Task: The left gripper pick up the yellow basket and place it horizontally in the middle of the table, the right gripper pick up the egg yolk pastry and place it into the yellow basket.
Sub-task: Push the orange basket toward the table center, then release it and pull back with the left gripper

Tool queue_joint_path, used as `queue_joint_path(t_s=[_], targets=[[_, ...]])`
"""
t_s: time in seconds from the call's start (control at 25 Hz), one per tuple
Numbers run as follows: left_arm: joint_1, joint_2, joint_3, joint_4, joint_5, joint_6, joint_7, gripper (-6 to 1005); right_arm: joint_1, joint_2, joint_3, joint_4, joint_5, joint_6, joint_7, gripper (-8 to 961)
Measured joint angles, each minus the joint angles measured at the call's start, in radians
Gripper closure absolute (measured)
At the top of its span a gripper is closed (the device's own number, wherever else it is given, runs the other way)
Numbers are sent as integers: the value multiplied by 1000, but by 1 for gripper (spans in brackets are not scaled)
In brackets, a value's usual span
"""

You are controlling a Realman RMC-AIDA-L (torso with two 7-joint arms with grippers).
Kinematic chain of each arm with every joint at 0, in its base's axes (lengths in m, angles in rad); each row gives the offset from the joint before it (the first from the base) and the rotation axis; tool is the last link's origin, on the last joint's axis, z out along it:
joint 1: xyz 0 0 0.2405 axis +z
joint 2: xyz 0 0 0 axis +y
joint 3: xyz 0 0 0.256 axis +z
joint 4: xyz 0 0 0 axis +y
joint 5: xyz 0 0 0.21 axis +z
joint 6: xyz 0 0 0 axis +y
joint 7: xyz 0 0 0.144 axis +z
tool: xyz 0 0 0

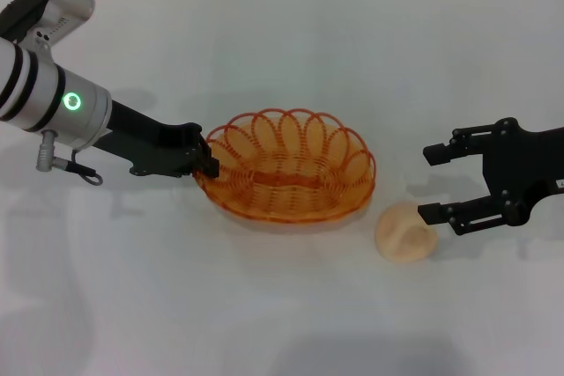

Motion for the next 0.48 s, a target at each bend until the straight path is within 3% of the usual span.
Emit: queue_joint_path(t_s=[0.36, 0.48], targets=[[6, 2, -8, 1, -21, 8, 19, 817, 0, -1, 0, 0, 0, 0, 0, 232], [14, 10, -9, 3, -54, 19, 29, 625, -2, -1, 1, 0, 0, 0, 0, 236]])
